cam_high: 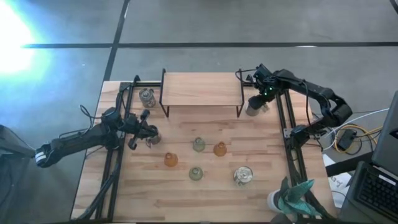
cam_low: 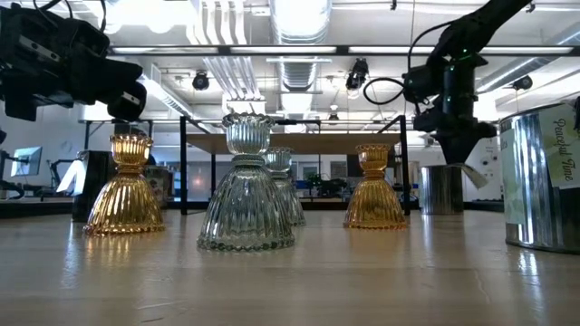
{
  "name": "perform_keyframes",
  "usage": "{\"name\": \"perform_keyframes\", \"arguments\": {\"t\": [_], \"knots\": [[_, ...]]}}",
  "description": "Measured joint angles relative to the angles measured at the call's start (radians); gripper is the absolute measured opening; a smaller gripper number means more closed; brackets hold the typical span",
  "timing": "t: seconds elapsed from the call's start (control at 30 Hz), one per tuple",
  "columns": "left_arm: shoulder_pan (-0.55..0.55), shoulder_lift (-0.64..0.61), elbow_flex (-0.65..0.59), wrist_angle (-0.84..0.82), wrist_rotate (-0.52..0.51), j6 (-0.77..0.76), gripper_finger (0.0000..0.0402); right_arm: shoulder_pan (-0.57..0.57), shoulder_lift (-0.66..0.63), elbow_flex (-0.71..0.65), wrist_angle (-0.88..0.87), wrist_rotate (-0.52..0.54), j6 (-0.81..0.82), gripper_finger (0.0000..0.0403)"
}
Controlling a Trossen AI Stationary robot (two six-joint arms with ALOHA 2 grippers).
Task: Pick & Place candle stick holders
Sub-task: Put the silver scented candle on the shelf
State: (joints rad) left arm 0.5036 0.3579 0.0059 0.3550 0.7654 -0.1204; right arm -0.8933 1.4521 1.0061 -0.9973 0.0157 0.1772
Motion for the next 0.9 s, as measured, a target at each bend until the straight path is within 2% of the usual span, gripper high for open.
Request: {"name": "perform_keyframes", "arguments": {"t": [0.07, 0.17, 0.47, 0.9], "knots": [[0.0, 0.0, 0.0, 0.0, 0.0, 0.0, 0.0017, 0.0, -0.004, 0.001, 0.004, 0.008, -0.001, 0.0025], [0.0, 0.0, 0.0, 0.0, 0.0, 0.0, 0.0018, -0.001, -0.005, 0.0, 0.007, 0.007, -0.004, 0.0011], [0.0, 0.0, 0.0, 0.0, 0.0, 0.0, 0.0018, -0.002, -0.011, 0.002, -0.004, 0.006, -0.018, 0.0008], [0.0, 0.0, 0.0, 0.0, 0.0, 0.0, 0.0018, -0.001, -0.072, 0.08, -0.077, 0.006, -0.032, 0.0007]]}}
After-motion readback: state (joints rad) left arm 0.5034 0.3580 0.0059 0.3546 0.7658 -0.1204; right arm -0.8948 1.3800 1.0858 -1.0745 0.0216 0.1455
